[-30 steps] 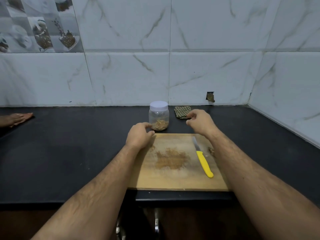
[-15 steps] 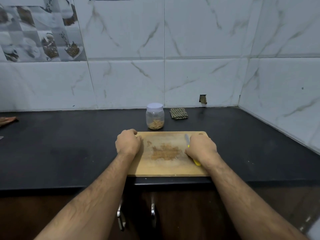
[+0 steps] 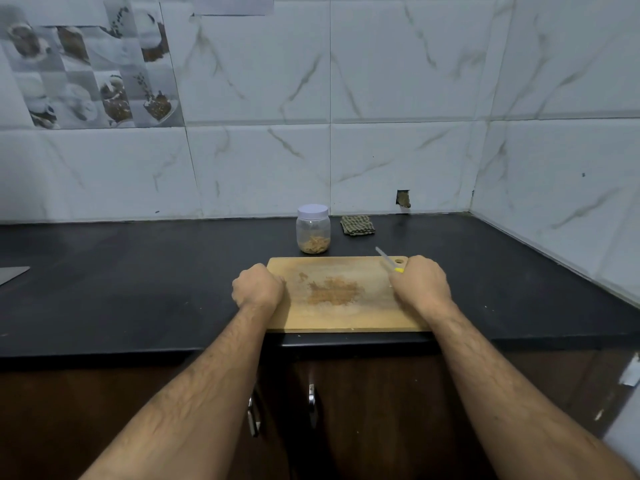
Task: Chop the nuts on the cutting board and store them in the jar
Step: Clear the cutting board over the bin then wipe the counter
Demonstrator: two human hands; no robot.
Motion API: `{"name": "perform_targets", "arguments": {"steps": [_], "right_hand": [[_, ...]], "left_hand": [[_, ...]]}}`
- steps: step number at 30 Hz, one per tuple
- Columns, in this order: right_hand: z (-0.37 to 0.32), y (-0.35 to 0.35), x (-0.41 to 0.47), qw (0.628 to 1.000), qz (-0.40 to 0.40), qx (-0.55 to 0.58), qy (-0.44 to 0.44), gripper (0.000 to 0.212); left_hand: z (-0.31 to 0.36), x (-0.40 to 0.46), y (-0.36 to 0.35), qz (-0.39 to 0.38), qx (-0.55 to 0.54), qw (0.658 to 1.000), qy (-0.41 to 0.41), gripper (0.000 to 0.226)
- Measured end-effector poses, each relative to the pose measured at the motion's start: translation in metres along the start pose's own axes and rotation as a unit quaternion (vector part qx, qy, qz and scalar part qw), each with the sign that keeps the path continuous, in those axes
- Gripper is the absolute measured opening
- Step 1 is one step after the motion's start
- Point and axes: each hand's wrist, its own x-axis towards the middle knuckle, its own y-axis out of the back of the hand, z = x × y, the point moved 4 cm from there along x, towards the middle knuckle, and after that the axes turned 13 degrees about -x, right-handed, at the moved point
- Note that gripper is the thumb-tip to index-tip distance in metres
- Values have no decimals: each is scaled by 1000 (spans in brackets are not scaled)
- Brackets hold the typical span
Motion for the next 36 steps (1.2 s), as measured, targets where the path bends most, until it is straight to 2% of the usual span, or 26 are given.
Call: {"name": "perform_targets", "arguments": {"steps": [5, 9, 15, 19, 27, 36], "right_hand": [[30, 8, 1, 998, -31, 21, -52, 17], [38, 1, -1, 996, -55, 24, -70, 28], [37, -1, 2, 992, -88, 25, -85, 20], [45, -3, 6, 990, -79, 26, -116, 9], [56, -3, 8, 987, -83, 54, -129, 10], [71, 6, 1, 985, -65, 75, -142, 9]], "left_hand": [[1, -6, 1, -2, -15, 999, 30, 39], [4, -9, 0, -4, -31, 998, 46, 41], [3, -9, 3, -8, -54, 997, 60, 39], [5, -9, 5, -10, -62, 995, 82, 39], [3, -12, 11, -20, -79, 988, 133, 38], [15, -28, 14, -93, -156, 977, 112, 38]]}}
